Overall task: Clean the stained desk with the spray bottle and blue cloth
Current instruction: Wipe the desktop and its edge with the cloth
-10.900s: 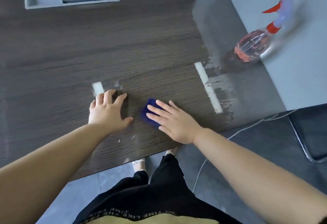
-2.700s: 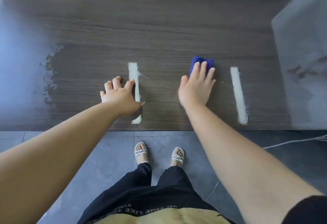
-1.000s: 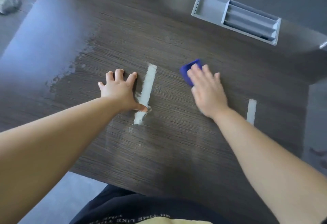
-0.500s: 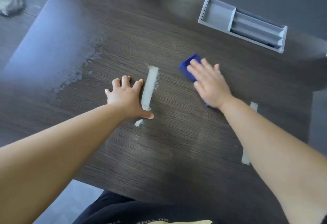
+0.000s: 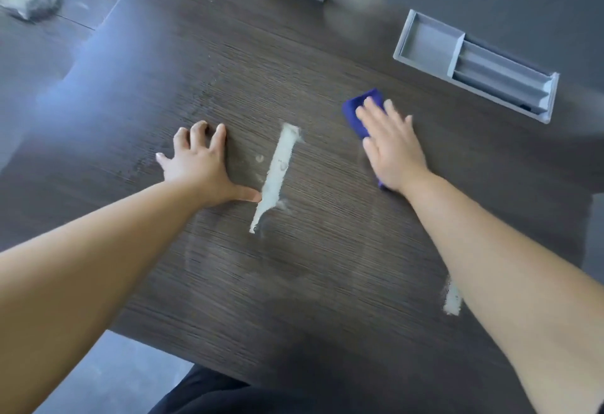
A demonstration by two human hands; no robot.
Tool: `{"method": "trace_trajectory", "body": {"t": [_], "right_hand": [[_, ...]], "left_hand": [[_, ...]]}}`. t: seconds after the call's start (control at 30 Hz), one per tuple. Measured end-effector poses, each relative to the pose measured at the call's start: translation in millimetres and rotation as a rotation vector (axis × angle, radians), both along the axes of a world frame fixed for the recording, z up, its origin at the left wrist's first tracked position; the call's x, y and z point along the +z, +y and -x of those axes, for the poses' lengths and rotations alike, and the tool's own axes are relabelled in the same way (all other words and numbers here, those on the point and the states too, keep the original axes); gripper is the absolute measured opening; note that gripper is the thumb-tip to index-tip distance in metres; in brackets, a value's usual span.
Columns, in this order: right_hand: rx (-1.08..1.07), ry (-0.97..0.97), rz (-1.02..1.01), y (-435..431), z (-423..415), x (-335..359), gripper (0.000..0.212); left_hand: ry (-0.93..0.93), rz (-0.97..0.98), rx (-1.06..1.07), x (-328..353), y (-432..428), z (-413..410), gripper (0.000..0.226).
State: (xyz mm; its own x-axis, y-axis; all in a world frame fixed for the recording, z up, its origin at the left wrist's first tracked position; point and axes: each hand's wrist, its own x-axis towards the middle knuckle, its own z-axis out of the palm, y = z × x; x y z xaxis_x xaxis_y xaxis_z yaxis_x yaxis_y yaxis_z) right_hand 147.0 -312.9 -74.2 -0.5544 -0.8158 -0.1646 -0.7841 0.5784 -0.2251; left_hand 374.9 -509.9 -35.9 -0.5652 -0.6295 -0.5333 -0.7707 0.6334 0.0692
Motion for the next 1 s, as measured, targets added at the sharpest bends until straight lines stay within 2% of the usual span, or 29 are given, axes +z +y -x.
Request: {"method": "trace_trajectory", "body": {"t": [0.1,0.17,0.23,0.37,0.43,0.5,0.6,0.67,0.7,0.77,0.9,0.93,1.0], "right_hand": [[-0.336,0.034,-0.015,-48,12,-1,0.053],[-0.427,0.029,-0.023,-81,-2,-3,0.056],[-0.262,0.014,-0.008,-94,-29,-5,0.057],[0.369,-0.011,0.036,-46,-70,-4,0.053],[0.457,0.019,0.029,-18,-56,-3,0.052],[0.311,0.019,0.016,-17,-26,-2,0.052],[-0.101,0.029,-0.005,-60,5,-1,0.051],[-0.311,0.051,0.002,-97,0,-2,0.054],[-0.345,0.048,-0.004,-112,-11,-3,0.055],[-0.208,0.048,0.013,-123,-42,-7,0.057],[0.415,0.012,0.046,-71,-90,-6,0.057],[0.480,0.008,0.038,-54,-87,-5,0.056],[0.427,-0.001,0.039,-38,-63,-1,0.054]], "left_hand": [[-0.044,-0.010,0.002,2,0,8,0.135],[-0.055,-0.008,0.012,2,0,11,0.135],[-0.062,-0.011,0.019,2,0,10,0.134],[-0.060,-0.007,0.009,-2,0,9,0.137],[-0.066,-0.011,0.007,-3,-1,8,0.138],[-0.063,-0.022,0.007,-3,-1,8,0.138],[-0.053,-0.037,0.010,-3,-2,8,0.138],[-0.047,-0.042,0.010,-3,-1,8,0.138],[-0.045,-0.043,0.012,-3,-1,7,0.138],[-0.048,-0.046,0.013,-3,-1,7,0.138],[-0.044,-0.043,0.008,-2,-1,6,0.138],[-0.046,-0.039,0.003,-2,-1,6,0.138],[-0.053,-0.043,-0.006,-2,-1,7,0.138]]}}
